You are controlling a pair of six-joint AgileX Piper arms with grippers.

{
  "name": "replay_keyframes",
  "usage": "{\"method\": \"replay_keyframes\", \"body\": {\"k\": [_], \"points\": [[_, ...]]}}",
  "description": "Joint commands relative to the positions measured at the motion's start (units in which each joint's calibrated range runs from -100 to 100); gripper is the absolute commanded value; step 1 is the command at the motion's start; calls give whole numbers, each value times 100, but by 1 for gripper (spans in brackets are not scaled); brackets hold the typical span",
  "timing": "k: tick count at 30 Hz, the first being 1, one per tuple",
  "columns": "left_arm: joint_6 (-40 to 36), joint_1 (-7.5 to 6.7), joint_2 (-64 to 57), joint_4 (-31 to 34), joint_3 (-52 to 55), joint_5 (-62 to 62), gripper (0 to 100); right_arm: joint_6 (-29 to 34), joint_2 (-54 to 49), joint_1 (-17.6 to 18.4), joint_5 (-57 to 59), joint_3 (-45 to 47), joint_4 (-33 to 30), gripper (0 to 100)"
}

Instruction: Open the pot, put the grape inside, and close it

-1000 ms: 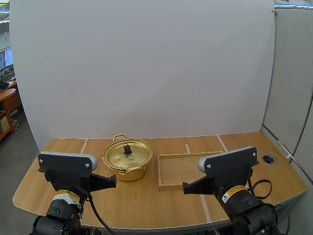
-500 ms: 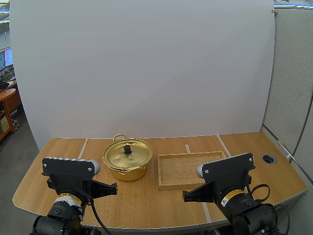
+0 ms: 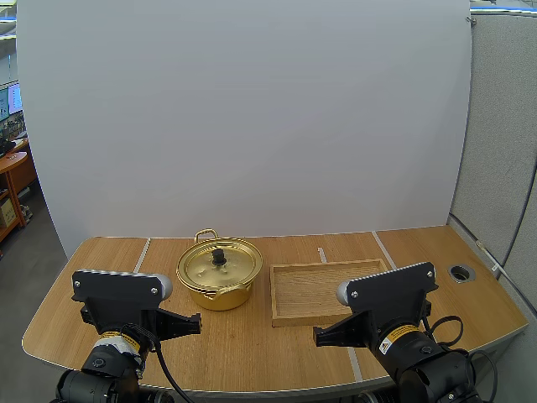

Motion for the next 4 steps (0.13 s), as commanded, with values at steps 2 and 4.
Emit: {"method": "replay_keyframes", "body": {"k": [2,4], "points": [[-45,9,-21,44,13,-102,0,-48,-37,-24,-46,0,-36,0],[-45,9,-21,44,13,-102,0,-48,-37,-24,-46,0,-36,0]]}}
